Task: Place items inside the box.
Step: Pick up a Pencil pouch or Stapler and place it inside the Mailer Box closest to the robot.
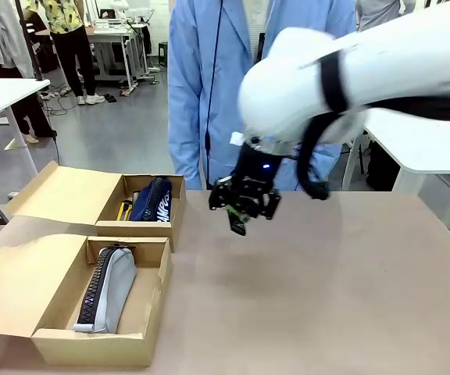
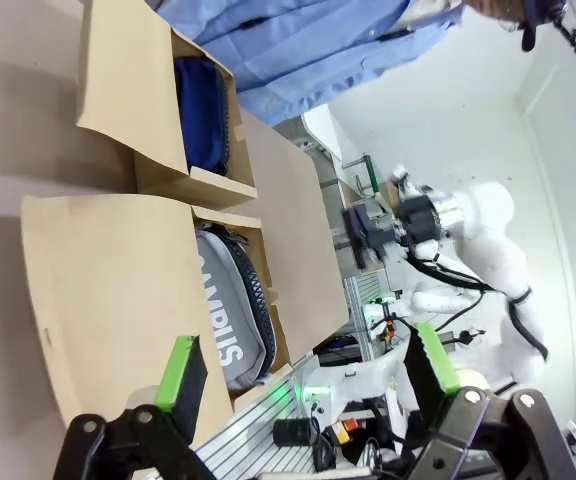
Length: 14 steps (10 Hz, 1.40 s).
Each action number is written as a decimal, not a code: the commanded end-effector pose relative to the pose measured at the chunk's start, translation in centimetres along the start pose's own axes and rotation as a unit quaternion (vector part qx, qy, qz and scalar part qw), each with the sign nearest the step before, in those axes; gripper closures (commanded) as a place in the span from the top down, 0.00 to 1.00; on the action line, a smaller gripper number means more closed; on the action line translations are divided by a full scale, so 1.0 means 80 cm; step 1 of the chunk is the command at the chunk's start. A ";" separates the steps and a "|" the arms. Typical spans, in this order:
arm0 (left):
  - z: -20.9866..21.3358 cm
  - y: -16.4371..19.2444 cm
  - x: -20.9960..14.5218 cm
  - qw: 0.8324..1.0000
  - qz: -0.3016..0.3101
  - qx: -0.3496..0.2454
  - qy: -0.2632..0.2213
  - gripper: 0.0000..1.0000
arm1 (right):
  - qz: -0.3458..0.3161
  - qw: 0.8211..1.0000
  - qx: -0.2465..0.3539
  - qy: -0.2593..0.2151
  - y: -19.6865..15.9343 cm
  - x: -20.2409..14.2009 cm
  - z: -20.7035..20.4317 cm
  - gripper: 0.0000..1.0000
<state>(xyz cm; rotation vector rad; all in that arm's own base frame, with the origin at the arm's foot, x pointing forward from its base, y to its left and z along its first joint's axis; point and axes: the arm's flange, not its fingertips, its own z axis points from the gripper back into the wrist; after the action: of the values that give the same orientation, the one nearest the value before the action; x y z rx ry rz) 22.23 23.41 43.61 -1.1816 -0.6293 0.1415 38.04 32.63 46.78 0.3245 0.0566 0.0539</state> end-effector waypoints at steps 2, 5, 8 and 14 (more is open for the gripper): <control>0.000 -0.001 0.000 1.000 -0.008 -0.009 -0.006 1.00 | 0.019 0.993 0.105 0.059 -0.083 -0.143 0.037 0.00; 0.000 -0.001 0.000 1.000 -0.008 -0.009 -0.006 1.00 | 0.007 0.994 0.090 0.057 -0.071 -0.144 0.032 0.00; 0.000 -0.001 0.000 1.000 -0.008 -0.009 -0.006 1.00 | 0.023 0.994 0.085 0.062 0.014 -0.100 -0.011 0.00; 0.000 -0.001 0.000 1.000 -0.008 -0.009 -0.006 1.00 | -0.016 0.991 0.131 0.023 -0.013 -0.085 -0.003 0.00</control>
<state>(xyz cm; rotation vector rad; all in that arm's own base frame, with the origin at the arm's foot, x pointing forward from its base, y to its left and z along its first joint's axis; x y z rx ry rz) 22.26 23.42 43.54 -1.1822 -0.6275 0.1427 33.06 35.86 45.57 0.4860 0.1491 0.0519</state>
